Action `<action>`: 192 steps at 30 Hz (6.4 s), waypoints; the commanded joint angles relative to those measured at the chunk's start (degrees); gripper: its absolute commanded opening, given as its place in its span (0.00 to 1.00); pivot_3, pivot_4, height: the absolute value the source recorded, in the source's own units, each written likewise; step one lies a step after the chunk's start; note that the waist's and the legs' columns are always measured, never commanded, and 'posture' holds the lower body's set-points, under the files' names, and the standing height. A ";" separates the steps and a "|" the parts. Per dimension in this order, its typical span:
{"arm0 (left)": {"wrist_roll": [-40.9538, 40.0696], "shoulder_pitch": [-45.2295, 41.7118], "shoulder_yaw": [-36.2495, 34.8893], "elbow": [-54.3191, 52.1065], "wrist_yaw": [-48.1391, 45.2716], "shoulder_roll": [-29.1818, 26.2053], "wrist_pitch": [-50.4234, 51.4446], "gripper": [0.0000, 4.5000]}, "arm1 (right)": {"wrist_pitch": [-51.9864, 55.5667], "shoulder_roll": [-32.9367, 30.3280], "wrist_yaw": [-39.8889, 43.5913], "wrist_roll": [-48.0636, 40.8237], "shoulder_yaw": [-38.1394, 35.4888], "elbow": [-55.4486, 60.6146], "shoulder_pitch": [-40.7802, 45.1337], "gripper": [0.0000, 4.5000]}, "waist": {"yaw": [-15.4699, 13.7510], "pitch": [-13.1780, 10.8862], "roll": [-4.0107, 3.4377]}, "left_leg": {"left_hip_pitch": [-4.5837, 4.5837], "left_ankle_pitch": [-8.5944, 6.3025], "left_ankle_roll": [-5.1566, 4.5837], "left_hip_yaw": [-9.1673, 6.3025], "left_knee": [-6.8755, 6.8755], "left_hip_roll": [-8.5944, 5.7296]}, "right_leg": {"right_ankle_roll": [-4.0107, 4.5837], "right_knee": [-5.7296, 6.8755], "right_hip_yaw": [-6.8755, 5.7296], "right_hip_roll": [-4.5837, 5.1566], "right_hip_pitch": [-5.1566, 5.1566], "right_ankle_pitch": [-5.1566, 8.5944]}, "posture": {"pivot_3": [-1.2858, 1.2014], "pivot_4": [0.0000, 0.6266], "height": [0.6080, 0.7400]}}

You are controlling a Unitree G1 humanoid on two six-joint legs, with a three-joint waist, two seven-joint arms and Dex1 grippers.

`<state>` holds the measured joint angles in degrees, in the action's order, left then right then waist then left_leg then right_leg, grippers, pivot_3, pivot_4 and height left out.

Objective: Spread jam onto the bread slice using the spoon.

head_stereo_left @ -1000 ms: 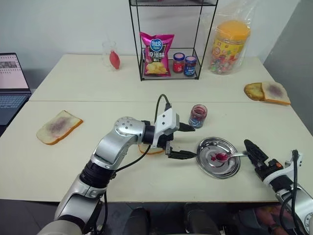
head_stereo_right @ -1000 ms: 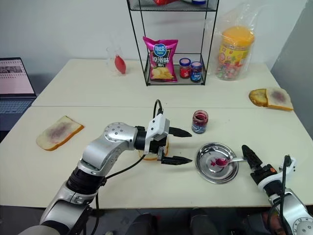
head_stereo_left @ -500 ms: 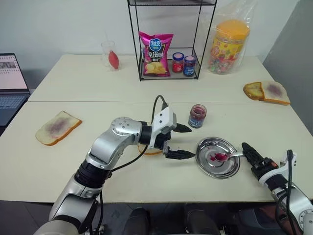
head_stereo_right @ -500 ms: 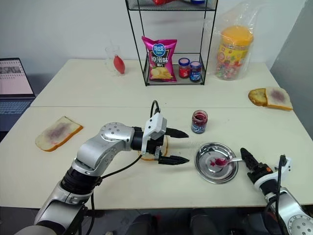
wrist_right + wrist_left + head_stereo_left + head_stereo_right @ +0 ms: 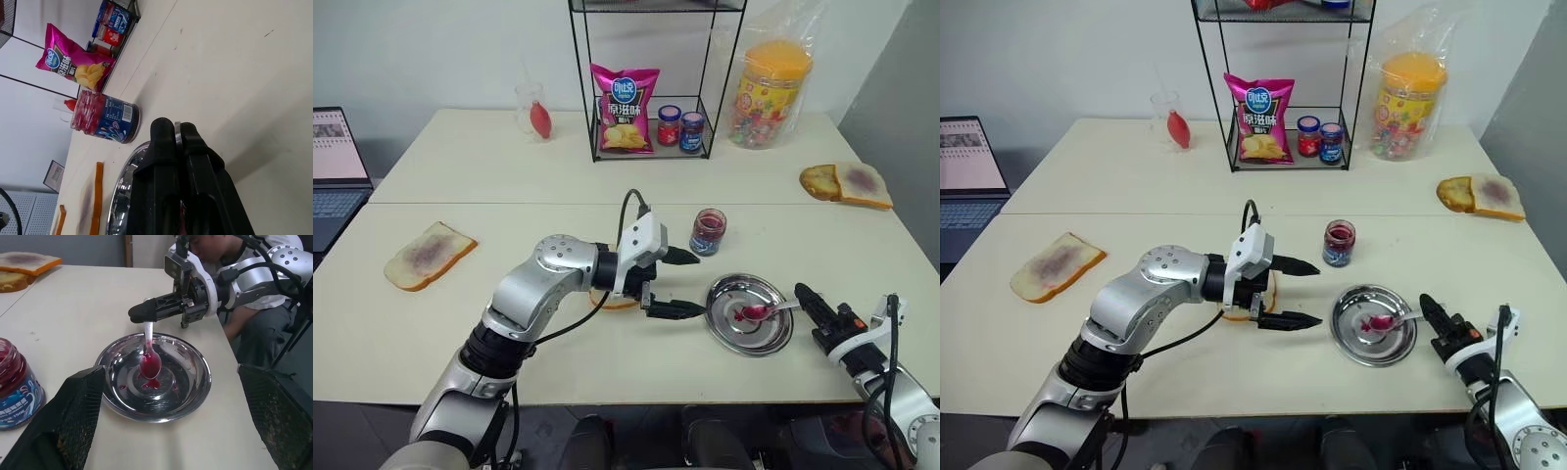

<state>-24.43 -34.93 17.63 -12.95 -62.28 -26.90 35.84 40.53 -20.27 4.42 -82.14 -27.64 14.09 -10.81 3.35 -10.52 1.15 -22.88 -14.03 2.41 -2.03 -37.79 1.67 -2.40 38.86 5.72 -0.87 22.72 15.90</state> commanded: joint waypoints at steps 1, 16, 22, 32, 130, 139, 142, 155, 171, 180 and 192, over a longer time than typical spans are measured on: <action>-2.41 1.20 -4.10 -2.92 1.21 -1.67 1.67 1.00 | 1.56 -4.59 1.54 1.20 -0.44 4.79 0.42 0.00 | 0.01 -0.01 -0.01 | 0.00 0.00 0.00 0.01 0.00 0.00 | 0.00 -0.01 0.02 0.00 0.01 0.00 | 0.52 0.24 1.00; -1.61 4.14 -15.02 0.11 12.14 -2.94 -1.14 1.00 | 2.99 -14.36 -6.78 3.42 9.47 -2.37 36.62 0.00 | -0.09 -0.18 0.08 | -0.42 0.00 0.00 0.26 0.07 -0.01 | -0.41 -0.03 0.19 0.00 0.58 -0.23 | 0.52 0.24 1.00; -0.65 4.27 -13.62 -0.83 15.36 -0.81 -1.45 1.00 | 2.28 -12.77 -3.35 14.50 13.69 -11.95 47.21 0.00 | -0.50 -0.18 0.08 | -0.86 0.00 0.00 0.16 0.04 0.00 | -0.38 -0.11 0.05 0.04 0.90 -0.30 | 0.52 0.24 1.00; -0.59 5.92 -13.54 -2.87 17.26 -1.01 -0.84 1.00 | 4.47 -11.67 3.45 24.06 16.16 -12.22 48.63 0.00 | -0.61 -0.18 0.08 | -1.04 -0.01 0.00 0.16 0.04 -0.01 | -0.20 -0.01 0.01 0.06 1.08 -0.41 | 0.52 0.24 1.00; 1.34 0.28 -10.56 3.02 8.90 -3.00 -6.08 1.00 | 20.09 10.32 -17.46 24.34 -7.37 -5.16 49.05 0.00 | -0.05 -0.17 0.05 | -1.01 0.00 0.00 0.10 -0.03 -0.01 | -0.23 0.11 -0.04 0.03 1.08 -0.39 | 0.52 0.24 1.00; 1.24 -0.18 -10.68 3.17 7.67 -3.11 -6.16 1.00 | 18.45 10.78 -19.60 21.15 -7.44 -5.24 49.71 0.00 | -0.04 -0.17 0.05 | -1.01 0.00 0.00 0.11 -0.03 -0.01 | -0.25 0.11 -0.03 0.03 1.08 -0.38 | 0.52 0.24 1.00; 1.17 -0.26 -10.80 3.06 7.33 -3.07 -6.14 1.00 | 18.01 10.53 -20.43 19.68 -7.56 -5.26 49.51 0.00 | -0.05 -0.17 0.05 | -1.01 0.00 0.00 0.11 -0.03 -0.01 | -0.25 0.10 -0.03 0.03 1.08 -0.38 | 0.52 0.24 1.00; -0.19 0.23 -13.69 2.81 3.86 -7.07 -6.20 1.00 | 16.18 12.68 -28.16 2.91 -5.12 -3.59 51.89 0.00 | 0.21 -0.18 0.04 | -1.01 0.00 0.00 0.12 -0.01 0.00 | -0.24 0.11 -0.01 0.02 1.10 -0.38 | 0.52 0.24 1.00; -9.51 29.27 -35.45 -17.50 8.30 -19.79 3.12 1.00 | 18.50 17.45 -14.02 6.53 19.99 -8.18 50.84 0.00 | 1.21 -0.21 0.00 | -1.07 0.01 0.01 0.14 0.72 0.10 | -0.09 -0.02 -0.08 0.11 1.45 -0.35 | 0.52 0.24 1.00; -12.79 44.86 -41.58 -25.54 10.59 -18.73 4.56 1.00 | 11.05 15.21 2.06 24.99 31.90 -9.66 49.62 0.00 | 1.69 -0.20 0.01 | -0.94 0.01 0.02 0.18 0.75 0.14 | -0.07 0.08 -0.05 0.02 1.47 -0.28 | 0.52 0.24 1.00; -10.06 52.30 -39.81 -24.43 13.26 -14.33 -1.99 1.00 | -7.14 12.37 18.90 50.28 46.08 -11.24 47.35 0.00 | 1.30 -0.14 0.11 | -0.89 0.03 0.05 0.09 0.73 0.12 | 0.07 0.12 -0.13 0.04 1.41 -0.18 | 0.52 0.24 1.00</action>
<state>-34.61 17.70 -22.72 -36.51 -49.26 -40.99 35.28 38.06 -7.53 20.01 -36.14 16.40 2.32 36.97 4.65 -10.66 1.26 -23.76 -14.00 2.46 -1.93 -37.06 1.79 -2.33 38.98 5.60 -0.83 24.13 15.72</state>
